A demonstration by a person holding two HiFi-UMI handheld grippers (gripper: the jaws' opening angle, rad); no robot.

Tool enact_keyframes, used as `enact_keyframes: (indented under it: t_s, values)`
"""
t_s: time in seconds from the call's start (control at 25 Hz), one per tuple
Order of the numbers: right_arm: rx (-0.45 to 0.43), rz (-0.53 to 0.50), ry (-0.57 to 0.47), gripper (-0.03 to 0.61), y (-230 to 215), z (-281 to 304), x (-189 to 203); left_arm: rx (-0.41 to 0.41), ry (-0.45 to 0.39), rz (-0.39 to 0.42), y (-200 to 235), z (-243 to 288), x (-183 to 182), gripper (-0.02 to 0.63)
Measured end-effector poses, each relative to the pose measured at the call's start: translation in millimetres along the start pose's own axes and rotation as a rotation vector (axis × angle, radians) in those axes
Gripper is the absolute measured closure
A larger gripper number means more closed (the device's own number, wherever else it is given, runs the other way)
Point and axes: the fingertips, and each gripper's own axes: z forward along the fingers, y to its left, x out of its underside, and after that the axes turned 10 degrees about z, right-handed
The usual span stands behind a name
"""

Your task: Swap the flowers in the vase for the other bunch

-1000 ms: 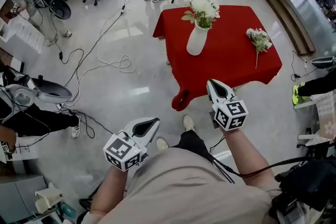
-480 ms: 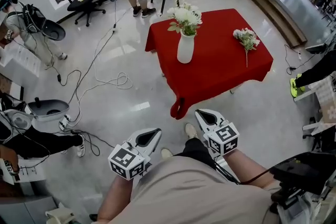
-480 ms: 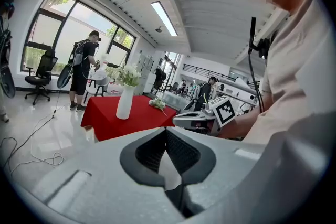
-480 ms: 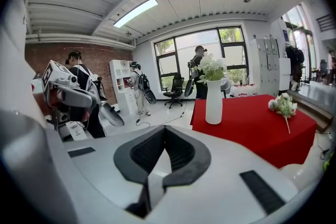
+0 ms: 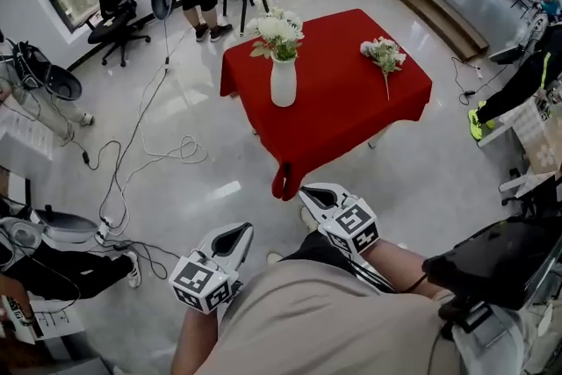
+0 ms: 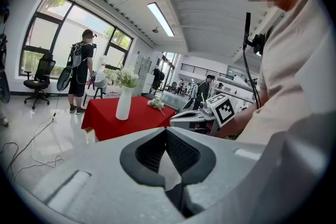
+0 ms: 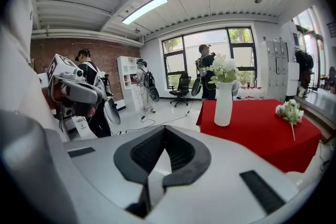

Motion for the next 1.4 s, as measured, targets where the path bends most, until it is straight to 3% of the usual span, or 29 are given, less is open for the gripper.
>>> enact_keyframes:
  t_s: [1.4]
  values:
    - [-0.033,-0.053,0.057,0.566,17.1,17.9,-5.1,0.037,-0.001,-0.038,17.6,5.5,11.6,0.607]
